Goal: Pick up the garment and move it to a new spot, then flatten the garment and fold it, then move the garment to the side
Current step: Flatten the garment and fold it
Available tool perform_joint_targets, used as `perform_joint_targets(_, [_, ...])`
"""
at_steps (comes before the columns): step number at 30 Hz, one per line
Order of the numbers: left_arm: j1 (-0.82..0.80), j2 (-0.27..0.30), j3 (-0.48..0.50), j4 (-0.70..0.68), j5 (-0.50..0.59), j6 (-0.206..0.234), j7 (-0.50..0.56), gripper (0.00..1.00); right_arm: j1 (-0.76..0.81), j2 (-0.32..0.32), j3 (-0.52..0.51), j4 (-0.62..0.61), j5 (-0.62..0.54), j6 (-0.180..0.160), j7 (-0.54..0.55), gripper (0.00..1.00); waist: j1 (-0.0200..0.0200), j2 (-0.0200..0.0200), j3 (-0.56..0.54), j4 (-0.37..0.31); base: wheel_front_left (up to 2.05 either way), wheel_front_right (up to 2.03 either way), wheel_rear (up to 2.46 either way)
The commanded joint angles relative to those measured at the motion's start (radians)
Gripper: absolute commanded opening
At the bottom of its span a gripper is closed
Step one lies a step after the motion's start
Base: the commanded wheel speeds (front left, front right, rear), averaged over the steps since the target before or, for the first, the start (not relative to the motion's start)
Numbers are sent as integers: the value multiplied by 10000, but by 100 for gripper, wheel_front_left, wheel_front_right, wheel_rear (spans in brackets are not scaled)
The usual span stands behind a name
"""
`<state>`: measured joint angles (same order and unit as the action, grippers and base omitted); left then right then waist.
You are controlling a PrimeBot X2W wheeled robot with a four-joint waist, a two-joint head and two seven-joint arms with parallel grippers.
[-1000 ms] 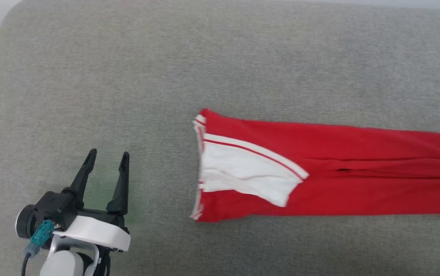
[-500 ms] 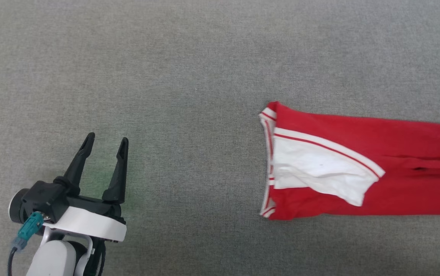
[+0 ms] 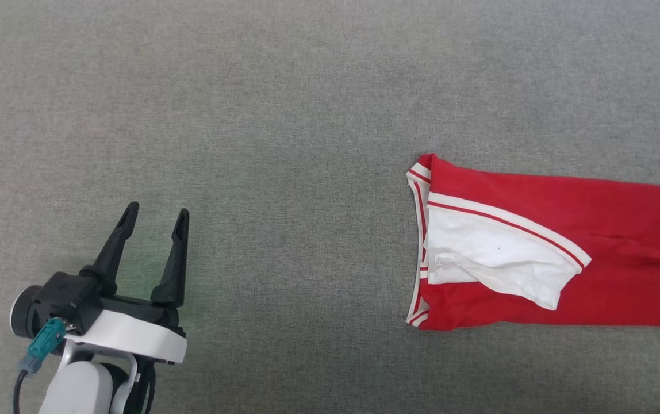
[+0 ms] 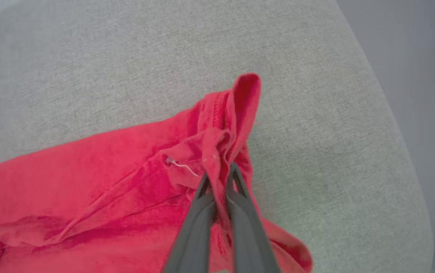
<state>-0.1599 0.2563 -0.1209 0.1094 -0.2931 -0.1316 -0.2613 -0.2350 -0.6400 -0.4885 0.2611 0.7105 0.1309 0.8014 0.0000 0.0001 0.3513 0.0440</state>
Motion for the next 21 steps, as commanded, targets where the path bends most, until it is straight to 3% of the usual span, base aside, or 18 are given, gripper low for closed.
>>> perform_joint_targets(1, [-93,16,61,34,30,23,-49,100,119,126,239,-440,253,-2,146,0,0,-1,-82,44,0,0,0])
perform_joint_targets(13, [241,-190,338,93,60,23,-50,100,731,1018,2681,-3609,949,-2,889,0,0,-1,-474,410,0,0,0])
perform_joint_targets(21, [129,-127,390,207,-179,23,-50,100,77,1556,4892,-4435,970,-2,1041,0,0,-1,-395,696,0,0,0])
